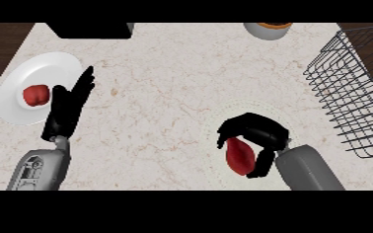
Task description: Pick the pear from the placemat and place it in the basket
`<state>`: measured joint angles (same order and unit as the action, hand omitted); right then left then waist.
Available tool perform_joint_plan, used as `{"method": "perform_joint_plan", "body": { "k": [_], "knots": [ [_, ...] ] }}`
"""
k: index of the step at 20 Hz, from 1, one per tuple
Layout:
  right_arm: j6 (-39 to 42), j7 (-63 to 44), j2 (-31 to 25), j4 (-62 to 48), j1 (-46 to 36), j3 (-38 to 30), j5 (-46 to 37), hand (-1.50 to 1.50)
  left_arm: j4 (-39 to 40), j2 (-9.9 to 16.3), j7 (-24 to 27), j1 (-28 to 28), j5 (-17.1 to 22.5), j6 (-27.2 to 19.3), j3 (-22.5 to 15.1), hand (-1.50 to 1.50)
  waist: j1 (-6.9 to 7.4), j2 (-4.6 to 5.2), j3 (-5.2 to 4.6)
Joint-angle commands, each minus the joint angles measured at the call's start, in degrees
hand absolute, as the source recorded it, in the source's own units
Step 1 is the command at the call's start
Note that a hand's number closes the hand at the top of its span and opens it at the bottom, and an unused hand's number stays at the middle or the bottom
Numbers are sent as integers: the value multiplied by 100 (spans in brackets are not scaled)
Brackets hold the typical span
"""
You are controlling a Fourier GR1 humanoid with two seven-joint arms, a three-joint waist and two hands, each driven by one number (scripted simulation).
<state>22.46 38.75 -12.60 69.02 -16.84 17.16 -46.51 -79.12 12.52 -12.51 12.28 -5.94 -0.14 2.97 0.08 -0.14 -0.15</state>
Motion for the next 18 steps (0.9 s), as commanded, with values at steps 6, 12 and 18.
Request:
{"method": "perform_joint_plan", "body": {
  "k": [6,12,18],
  "knots": [
    [-844,636,-54,253,341,41,-526,150,416,-49,-118,401,-85,61,117,0,-32,14,15],
    [-1144,-3201,-150,-153,34,-622,-1914,150,-10,58,-97,-82,18,74,167,0,-154,-76,-37],
    [-886,-5221,814,882,-195,36,-2948,150,-14,-45,-45,-92,-77,62,29,0,-62,-27,3]
  ]
}}
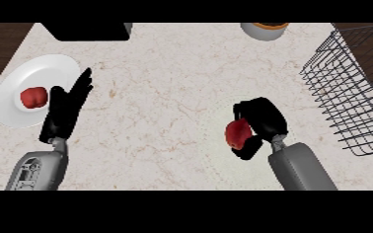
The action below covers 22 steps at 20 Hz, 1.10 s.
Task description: Pick the pear from the placemat and place it in the basket
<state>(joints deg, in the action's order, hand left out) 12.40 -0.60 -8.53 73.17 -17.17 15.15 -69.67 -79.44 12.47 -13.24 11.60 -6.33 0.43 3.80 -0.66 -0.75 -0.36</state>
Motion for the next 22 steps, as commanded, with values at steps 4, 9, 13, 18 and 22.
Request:
{"method": "perform_joint_plan", "body": {
  "k": [4,9,13,18,22],
  "knots": [
    [286,-1567,827,1518,409,19,410,150,-245,-15,-41,-142,-22,32,-49,0,22,32,35],
    [649,-1868,845,3248,582,-174,1379,150,-102,-86,93,-221,-67,-30,-50,0,-60,23,33],
    [326,-3190,850,4180,15,-130,2440,150,47,70,57,-34,-73,-25,98,0,-19,25,31],
    [1246,-4757,852,5328,-1184,-733,2867,150,218,-100,66,189,-118,-81,5,0,-17,47,27],
    [1811,-5722,824,5293,-2504,-1692,3265,150,-175,-47,113,-167,-37,43,-1,0,67,42,28]
  ]
}}
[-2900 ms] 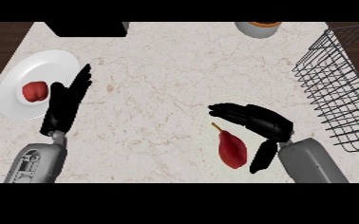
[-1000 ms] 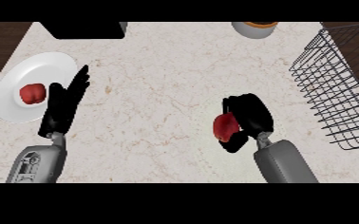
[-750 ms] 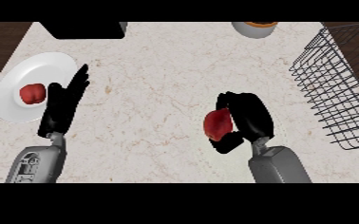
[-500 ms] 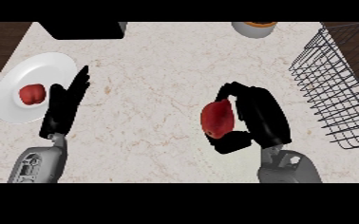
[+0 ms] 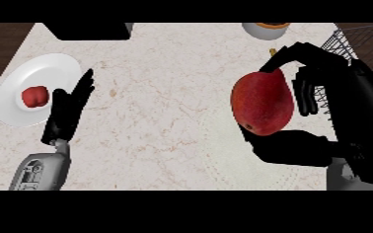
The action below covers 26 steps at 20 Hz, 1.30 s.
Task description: Pick the pear from the placemat and place it in the basket
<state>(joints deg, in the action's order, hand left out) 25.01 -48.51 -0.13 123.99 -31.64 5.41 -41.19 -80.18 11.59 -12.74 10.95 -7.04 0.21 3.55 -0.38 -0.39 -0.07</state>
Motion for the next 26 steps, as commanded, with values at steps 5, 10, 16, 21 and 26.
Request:
{"method": "perform_joint_plan", "body": {
  "k": [5,10,16,21,26],
  "knots": [
    [672,-1247,-501,-492,-2167,-1526,831,150,108,31,85,25,65,111,88,0,23,22,1],
    [702,-997,-1202,-1140,-2448,-1747,644,150,108,-78,-39,177,-67,-8,-11,0,9,30,3],
    [1672,-551,-2594,-1868,-2336,-1520,100,150,-100,-53,-33,16,-70,-9,-17,0,-10,19,-2],
    [1577,558,-3502,-3043,-2154,-2176,163,150,174,-39,-134,366,-99,-6,17,0,14,66,8],
    [940,1581,-4005,-3627,-1457,-2144,-302,150,259,63,-55,430,-43,38,179,0,53,61,9]
  ]
}}
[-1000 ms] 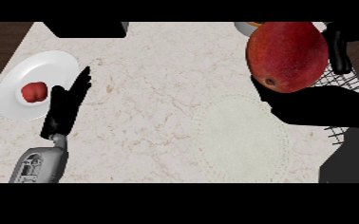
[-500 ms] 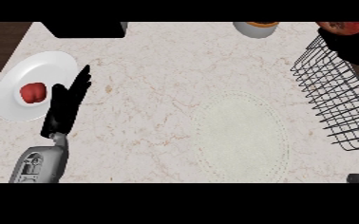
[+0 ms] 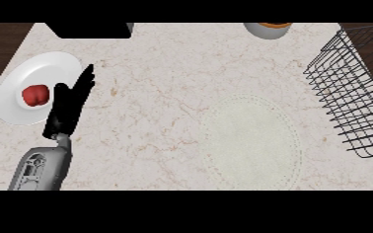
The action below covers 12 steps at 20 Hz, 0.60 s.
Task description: Pick the pear from the placemat and place it in the basket
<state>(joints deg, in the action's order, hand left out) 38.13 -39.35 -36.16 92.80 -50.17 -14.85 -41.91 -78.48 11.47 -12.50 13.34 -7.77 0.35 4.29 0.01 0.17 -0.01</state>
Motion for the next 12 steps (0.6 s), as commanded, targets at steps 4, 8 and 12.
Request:
{"method": "perform_joint_plan", "body": {
  "k": [4,8,12],
  "knots": [
    [-246,1739,-1108,-1083,567,-666,157,150,-230,-61,-11,-286,77,69,0,0,26,-12,4],
    [-582,2252,-912,-1272,1068,-763,263,150,9,-98,315,-340,-39,50,-39,0,6,-15,2],
    [-1101,2787,-829,-1737,1261,-521,-4,150,-113,52,-131,16,25,167,64,0,25,-7,2]
  ]
}}
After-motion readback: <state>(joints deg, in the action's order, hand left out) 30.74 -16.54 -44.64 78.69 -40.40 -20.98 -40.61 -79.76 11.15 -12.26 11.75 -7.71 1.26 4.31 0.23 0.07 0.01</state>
